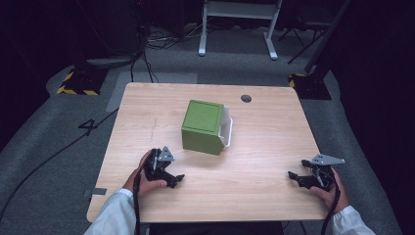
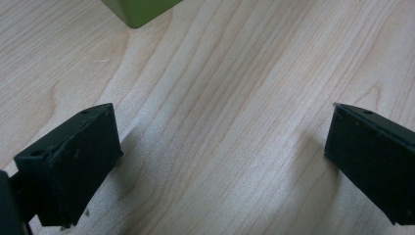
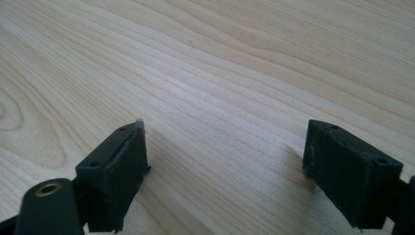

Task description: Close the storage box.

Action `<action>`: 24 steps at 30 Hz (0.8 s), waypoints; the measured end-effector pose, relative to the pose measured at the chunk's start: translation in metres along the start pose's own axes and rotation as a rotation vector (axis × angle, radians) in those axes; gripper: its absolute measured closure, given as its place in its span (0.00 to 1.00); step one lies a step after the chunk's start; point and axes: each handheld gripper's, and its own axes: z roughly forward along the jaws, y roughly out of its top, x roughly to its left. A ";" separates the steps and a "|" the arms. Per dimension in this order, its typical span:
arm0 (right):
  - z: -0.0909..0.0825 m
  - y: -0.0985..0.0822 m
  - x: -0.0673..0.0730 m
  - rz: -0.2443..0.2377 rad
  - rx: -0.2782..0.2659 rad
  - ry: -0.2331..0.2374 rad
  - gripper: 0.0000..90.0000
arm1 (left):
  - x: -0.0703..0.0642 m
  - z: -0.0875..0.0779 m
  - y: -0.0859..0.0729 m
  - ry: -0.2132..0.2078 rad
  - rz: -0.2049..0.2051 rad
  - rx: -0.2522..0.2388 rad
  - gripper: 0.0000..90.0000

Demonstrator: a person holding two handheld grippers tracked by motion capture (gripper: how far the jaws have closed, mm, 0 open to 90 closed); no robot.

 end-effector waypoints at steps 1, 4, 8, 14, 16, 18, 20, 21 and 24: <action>0.000 0.000 0.000 0.000 0.000 0.000 0.18 | 0.000 0.000 0.000 0.000 0.000 0.000 0.00; 0.000 0.000 0.000 0.000 0.000 0.000 0.18 | 0.000 0.000 0.000 0.000 0.000 0.000 0.00; 0.000 0.000 0.000 0.000 0.000 0.000 0.18 | 0.000 0.000 0.000 0.001 0.000 0.000 0.00; 0.000 0.000 0.000 0.001 0.000 0.001 0.18 | 0.000 0.000 0.000 -0.001 0.003 0.001 0.00; 0.000 0.000 0.000 0.000 0.000 0.000 0.18 | 0.001 0.000 0.000 -0.004 0.005 0.002 0.00; 0.000 0.000 0.000 0.000 0.000 0.000 0.18 | 0.001 0.000 0.000 -0.004 0.005 0.001 0.00; 0.000 0.000 0.000 0.000 0.000 0.000 0.18 | 0.001 0.000 0.000 -0.004 0.006 0.001 0.00; 0.000 0.000 0.000 0.000 0.000 0.000 0.18 | 0.001 0.000 0.000 -0.004 0.006 0.001 0.00; 0.000 0.000 0.000 0.000 0.001 -0.001 0.18 | 0.000 0.000 0.000 -0.002 0.002 0.002 0.00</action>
